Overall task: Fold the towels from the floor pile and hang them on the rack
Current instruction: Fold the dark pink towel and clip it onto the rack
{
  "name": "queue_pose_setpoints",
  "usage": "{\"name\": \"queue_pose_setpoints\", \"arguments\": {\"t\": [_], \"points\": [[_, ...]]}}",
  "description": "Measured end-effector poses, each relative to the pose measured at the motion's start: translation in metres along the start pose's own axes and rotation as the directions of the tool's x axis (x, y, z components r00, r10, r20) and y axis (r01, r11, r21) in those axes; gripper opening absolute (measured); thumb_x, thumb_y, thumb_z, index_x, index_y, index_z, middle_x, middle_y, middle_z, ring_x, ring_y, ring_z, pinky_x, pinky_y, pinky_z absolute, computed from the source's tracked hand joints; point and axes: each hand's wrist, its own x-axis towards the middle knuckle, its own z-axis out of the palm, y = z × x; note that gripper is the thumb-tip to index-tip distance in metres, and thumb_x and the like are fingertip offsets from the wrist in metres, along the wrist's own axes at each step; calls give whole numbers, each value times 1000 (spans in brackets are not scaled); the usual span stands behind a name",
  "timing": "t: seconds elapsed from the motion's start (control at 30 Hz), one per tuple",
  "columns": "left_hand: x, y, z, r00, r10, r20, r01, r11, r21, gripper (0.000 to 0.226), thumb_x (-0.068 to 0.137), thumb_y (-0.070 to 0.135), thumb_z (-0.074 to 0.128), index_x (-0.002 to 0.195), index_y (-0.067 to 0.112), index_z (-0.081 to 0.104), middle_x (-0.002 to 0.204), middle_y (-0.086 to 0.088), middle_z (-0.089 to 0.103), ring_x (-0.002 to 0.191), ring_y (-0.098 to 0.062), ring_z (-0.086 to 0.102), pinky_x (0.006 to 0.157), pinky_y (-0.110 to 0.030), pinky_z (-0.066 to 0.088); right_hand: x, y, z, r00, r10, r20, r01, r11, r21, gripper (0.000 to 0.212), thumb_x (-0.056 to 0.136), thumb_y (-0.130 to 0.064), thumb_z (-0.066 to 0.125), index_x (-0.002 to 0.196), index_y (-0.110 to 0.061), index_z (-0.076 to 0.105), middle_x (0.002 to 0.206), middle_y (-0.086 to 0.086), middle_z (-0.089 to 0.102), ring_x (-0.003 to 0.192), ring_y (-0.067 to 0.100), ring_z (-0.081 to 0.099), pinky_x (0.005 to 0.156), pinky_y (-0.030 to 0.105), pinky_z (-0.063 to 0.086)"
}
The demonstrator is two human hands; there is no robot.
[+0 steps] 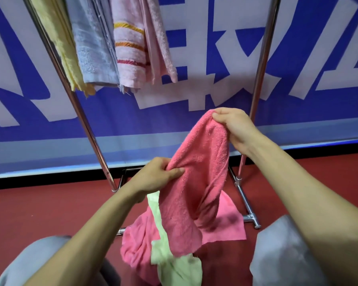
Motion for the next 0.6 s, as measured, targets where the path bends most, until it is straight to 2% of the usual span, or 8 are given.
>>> {"name": "queue_pose_setpoints", "arguments": {"t": [0.07, 0.2, 0.27, 0.33, 0.4, 0.47, 0.53, 0.6], "points": [[-3, 3, -1, 1000, -5, -16, 4, 995, -104, 11, 89, 20, 65, 89, 12, 73, 85, -2, 71, 73, -11, 62, 76, -34, 53, 4, 7, -3, 998, 9, -57, -17, 990, -138, 22, 90, -5, 54, 82, -15, 72, 76, 2, 67, 70, 13, 58, 68, 26, 47], [-7, 9, 1, 999, -45, 11, 47, 950, -310, 20, 88, 9, 63, 105, 0, 67, 100, -17, 70, 80, -18, 63, 75, -31, 50, 4, 14, 0, 999, 5, -47, -21, 935, -355, 18, 91, -7, 55, 88, -14, 71, 68, -4, 61, 55, 4, 52, 52, 19, 41], [-9, 12, 0, 996, -80, 42, 91, 900, -425, 23, 87, 5, 63, 109, -4, 63, 98, -16, 69, 74, -16, 65, 66, -25, 54, 6, 19, 1, 1000, 5, -20, -14, 875, -485, 17, 89, -8, 55, 83, -11, 71, 67, -2, 60, 61, 11, 52, 59, 27, 46], [-9, 13, -2, 992, -118, 39, 120, 833, -540, 21, 86, 2, 62, 107, -2, 63, 92, -14, 67, 68, -15, 64, 61, -25, 54, 7, 23, 2, 1000, 1, -3, -3, 804, -595, 16, 86, -11, 56, 82, -10, 72, 69, -3, 63, 69, 15, 57, 72, 35, 52], [-8, 15, -5, 986, -168, -9, 126, 774, -620, 14, 86, 0, 63, 100, 1, 63, 85, -14, 64, 61, -15, 60, 58, -26, 52, 4, 25, 5, 1000, -15, 24, 28, 734, -679, 12, 85, -15, 58, 86, -15, 70, 75, -4, 65, 75, 17, 61, 81, 35, 53], [-7, 15, -6, 972, -223, -71, 117, 728, -676, 8, 86, -1, 62, 93, 2, 64, 79, -12, 63, 56, -13, 59, 54, -23, 52, -2, 24, 10, 996, -51, 76, 90, 695, -713, 6, 87, -20, 59, 89, -19, 65, 81, -2, 66, 81, 19, 65, 84, 35, 53], [-7, 15, -6, 958, -261, -117, 107, 707, -699, 7, 86, -1, 62, 93, 0, 64, 79, -14, 63, 58, -16, 59, 52, -22, 52, -10, 20, 19, 984, -38, 175, 142, 761, -633, 12, 92, -24, 58, 85, -15, 62, 79, 0, 67, 73, 20, 65, 80, 40, 55], [-7, 16, -5, 946, -284, -155, 92, 695, -713, 3, 87, -1, 61, 86, 2, 63, 75, -14, 61, 59, -17, 56, 51, -20, 51, -22, 15, 28, 941, 57, 334, 134, 843, -521, 27, 96, -31, 52, 79, -11, 60, 78, 5, 66, 68, 21, 64, 74, 41, 54]]}}
